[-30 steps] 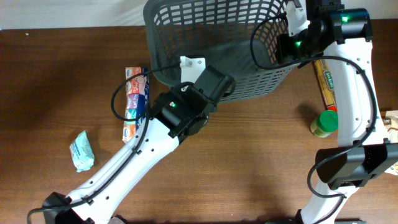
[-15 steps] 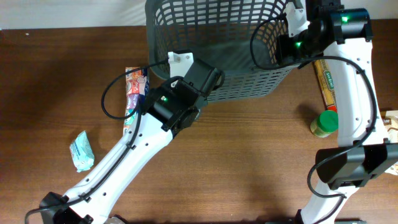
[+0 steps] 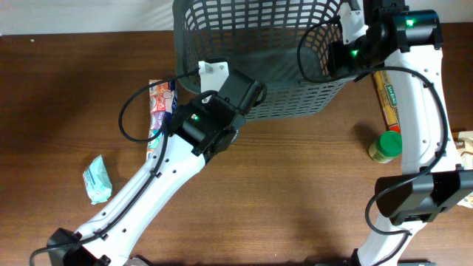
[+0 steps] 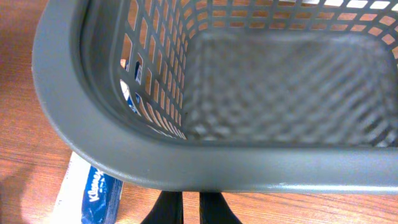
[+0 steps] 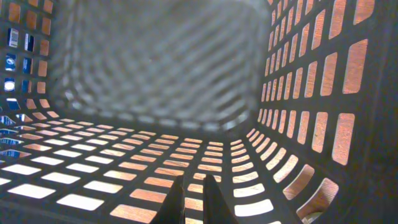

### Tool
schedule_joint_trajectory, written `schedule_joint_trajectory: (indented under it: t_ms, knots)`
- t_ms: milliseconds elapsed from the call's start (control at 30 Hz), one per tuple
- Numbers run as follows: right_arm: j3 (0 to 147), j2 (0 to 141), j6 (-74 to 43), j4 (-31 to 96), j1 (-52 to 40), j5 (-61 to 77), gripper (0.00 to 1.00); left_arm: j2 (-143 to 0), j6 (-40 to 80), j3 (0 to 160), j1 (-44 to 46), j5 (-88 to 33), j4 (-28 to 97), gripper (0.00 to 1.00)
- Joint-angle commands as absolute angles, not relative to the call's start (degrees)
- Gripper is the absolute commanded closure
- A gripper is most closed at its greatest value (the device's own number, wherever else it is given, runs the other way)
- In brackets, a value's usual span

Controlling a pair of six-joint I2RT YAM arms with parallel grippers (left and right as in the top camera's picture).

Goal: Pack container

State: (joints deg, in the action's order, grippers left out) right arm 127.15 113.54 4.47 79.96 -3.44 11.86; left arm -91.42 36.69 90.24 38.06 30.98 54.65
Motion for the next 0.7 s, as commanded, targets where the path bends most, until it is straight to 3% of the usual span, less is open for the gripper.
schedule_joint_trajectory:
  t_ms: [0,667]
  knots:
    - [126.4,114.0,4.2,80.7,-3.9,11.8,0.96,-91.9,36.4,91.1,37.3,33.1,54.7,0.97]
    - [126.4,114.0,4.2,81.2,-5.6,11.7,0.96,-91.9,36.4,91.1,35.0,34.2,54.7,0.95]
